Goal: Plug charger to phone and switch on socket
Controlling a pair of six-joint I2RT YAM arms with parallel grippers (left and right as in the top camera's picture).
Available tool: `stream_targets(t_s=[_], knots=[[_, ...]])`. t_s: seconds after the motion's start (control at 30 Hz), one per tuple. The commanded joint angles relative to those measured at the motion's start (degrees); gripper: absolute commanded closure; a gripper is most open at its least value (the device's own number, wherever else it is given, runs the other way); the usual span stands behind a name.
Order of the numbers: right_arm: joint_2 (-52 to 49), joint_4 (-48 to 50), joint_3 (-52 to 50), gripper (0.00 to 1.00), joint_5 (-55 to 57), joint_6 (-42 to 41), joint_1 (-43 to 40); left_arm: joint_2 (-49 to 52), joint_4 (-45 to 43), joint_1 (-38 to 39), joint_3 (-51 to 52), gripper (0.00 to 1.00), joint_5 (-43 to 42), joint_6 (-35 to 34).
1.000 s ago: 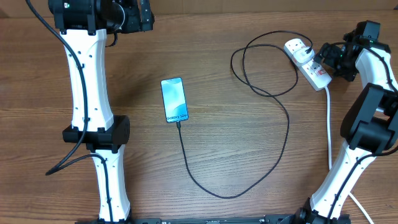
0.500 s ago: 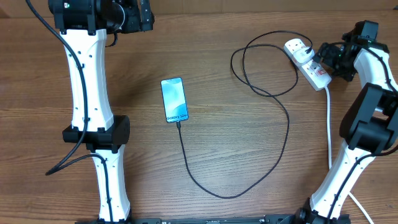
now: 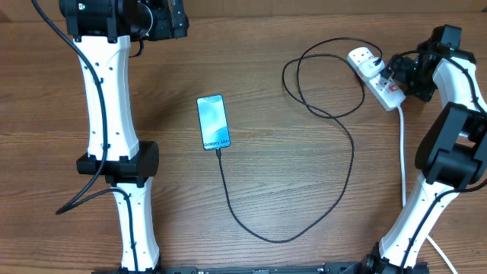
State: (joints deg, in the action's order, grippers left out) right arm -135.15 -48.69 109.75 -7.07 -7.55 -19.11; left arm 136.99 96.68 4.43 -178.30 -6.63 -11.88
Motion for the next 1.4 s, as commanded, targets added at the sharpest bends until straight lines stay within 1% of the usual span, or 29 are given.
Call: stream_targets(t_s=[0.0, 0.13, 0.27, 0.4, 0.53, 0.73, 1.1, 1.27, 1.37], knots=[[-1.5, -1.3, -2.5, 0.0, 1.0, 0.2, 3.3, -0.6, 0.1, -0.2, -0.8, 0.0, -0.4, 0.3], [-0.6, -4.0, 0.2, 0.0, 5.2, -1.0, 2.8, -0.6, 0.1, -0.2, -0.8, 0.0, -0.4, 0.3], [2.3, -7.9, 4.4, 0.0, 6.0, -1.5, 1.4, -0.6, 0.1, -0.2, -0.8, 0.0, -0.4, 0.3], [7.9, -13.7, 9.4, 0.0, 6.0, -1.6, 0.0, -0.6, 0.1, -0.2, -0.8, 0.0, -0.4, 0.3], [14.1, -19.2, 12.0, 0.0, 5.9, -1.6, -0.2, -0.6, 0.1, -0.2, -0.8, 0.0, -0.4, 0.3], [25.4, -27.6, 12.5, 0.0, 1.5, 0.1, 1.0, -0.6, 0.1, -0.2, -0.8, 0.0, -0.4, 0.3], [46.9, -40.7, 12.5, 0.0, 0.7, 0.1, 6.1, -0.6, 0.1, -0.2, -0.8, 0.0, -0.4, 0.3], [53.1, -44.5, 12.5, 0.0, -6.9, 0.1, 6.7, -0.6, 0.1, -0.2, -0.8, 0.0, -0.4, 0.3], [55.4, -45.7, 12.5, 0.0, -7.0, 0.1, 6.7, -0.6, 0.1, -0.2, -0.8, 0.0, -0.4, 0.3]])
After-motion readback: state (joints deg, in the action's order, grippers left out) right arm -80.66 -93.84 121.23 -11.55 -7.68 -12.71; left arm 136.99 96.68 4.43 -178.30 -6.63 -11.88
